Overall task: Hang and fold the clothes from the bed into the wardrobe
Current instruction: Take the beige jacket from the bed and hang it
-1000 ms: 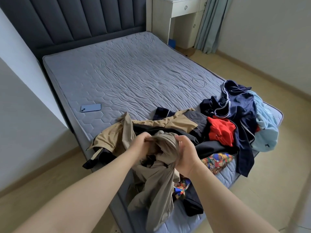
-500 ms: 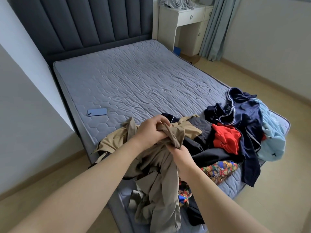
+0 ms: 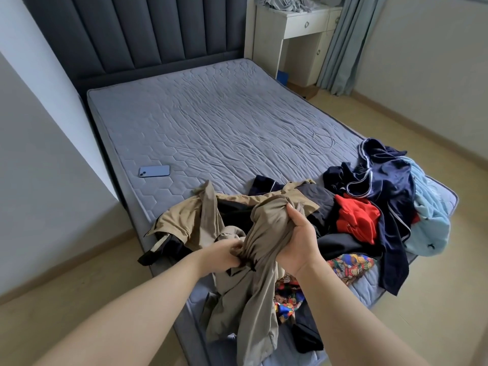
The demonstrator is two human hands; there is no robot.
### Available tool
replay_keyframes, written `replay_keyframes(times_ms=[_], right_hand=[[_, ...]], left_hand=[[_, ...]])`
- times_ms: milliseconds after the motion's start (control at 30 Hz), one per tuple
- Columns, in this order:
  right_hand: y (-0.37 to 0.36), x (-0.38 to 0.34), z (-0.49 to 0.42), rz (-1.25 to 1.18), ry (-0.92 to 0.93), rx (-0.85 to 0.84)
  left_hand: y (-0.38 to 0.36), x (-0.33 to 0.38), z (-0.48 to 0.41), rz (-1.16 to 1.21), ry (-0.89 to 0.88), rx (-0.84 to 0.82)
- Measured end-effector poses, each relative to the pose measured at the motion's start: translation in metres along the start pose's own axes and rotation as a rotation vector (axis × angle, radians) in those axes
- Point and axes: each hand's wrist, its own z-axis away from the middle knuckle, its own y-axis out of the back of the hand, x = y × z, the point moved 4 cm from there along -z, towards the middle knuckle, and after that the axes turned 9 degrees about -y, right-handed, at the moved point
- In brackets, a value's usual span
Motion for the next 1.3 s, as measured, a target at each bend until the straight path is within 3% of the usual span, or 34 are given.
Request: replay_keyframes(times_ms=[100,233,367,433,567,700,767,967,1300], right_hand=[[0.005,0.0,0.0,0.021,-0.001,0.043],[0.015,0.0,-0.002,0.169,-0.013,0.17],[0.024,0.007,-0.011,0.539,-0.058,0.444],[0.022,0.01,-0.014,0.744,-0.053,0.552],[-0.01,0.01,-0.016,1.181,0.109,0.658],[-0.063,0.025,-0.022,1.489,0.287,0.488],[-0.081,0.034,-0.023,1.588,0.348,0.496],[-0.121,0.042,-0.009,1.349,0.633,0.635],[-0.217,0.026,0.029,1.239,0.874,0.324]], left_hand=[[0.016,-0.01,-0.003,-0.194,0.08,0.229],[0.049,-0.014,0.003,0.014,0.157,0.611],[0.082,0.009,0.009,0.212,0.021,0.823],[0.099,0.027,0.015,0.203,-0.074,0.839],[0.114,0.06,0.035,0.053,-0.228,0.69],[0.119,0.071,0.059,-0.039,-0.296,0.544],[0.126,0.072,0.074,-0.081,-0.325,0.515],[0.169,0.049,0.126,-0.56,-0.168,0.742],[0.212,0.069,0.217,-0.784,-0.007,1.297]])
